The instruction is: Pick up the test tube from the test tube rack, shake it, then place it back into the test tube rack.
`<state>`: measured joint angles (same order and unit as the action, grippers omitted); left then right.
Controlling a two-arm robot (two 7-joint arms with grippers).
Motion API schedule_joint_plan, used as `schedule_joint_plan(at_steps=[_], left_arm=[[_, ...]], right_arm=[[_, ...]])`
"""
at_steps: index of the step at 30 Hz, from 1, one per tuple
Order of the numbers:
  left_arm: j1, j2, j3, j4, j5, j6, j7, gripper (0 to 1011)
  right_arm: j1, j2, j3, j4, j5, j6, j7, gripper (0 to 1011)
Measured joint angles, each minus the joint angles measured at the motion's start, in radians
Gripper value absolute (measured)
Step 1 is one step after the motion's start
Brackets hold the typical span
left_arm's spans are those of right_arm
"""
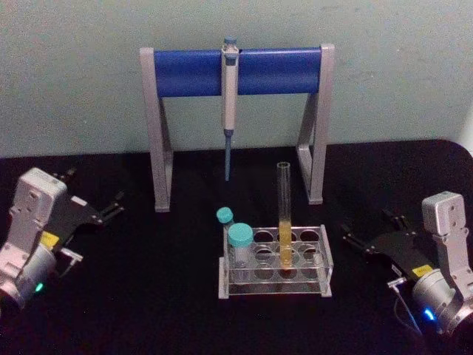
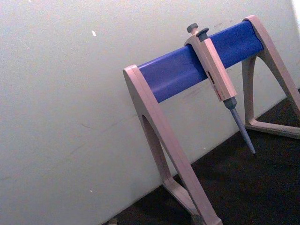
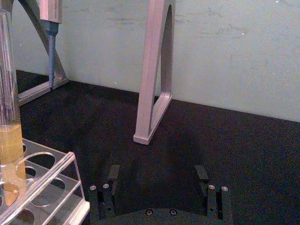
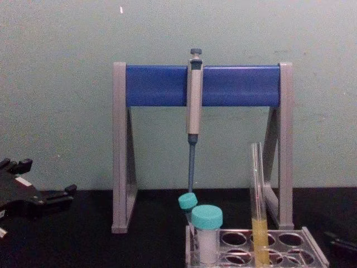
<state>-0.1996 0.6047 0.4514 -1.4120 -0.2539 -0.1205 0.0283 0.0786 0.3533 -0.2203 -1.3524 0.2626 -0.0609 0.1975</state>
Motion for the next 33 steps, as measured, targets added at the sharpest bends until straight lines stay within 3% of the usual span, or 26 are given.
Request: schedule_joint_plan(at_steps=[33], left_arm=[[0.0,0.0,0.0,0.0,0.0,0.0,0.0,1010]], right_arm=[[-0.001,0.002,-0.001,-0.003,0.003,-0.001,0.0,1000]])
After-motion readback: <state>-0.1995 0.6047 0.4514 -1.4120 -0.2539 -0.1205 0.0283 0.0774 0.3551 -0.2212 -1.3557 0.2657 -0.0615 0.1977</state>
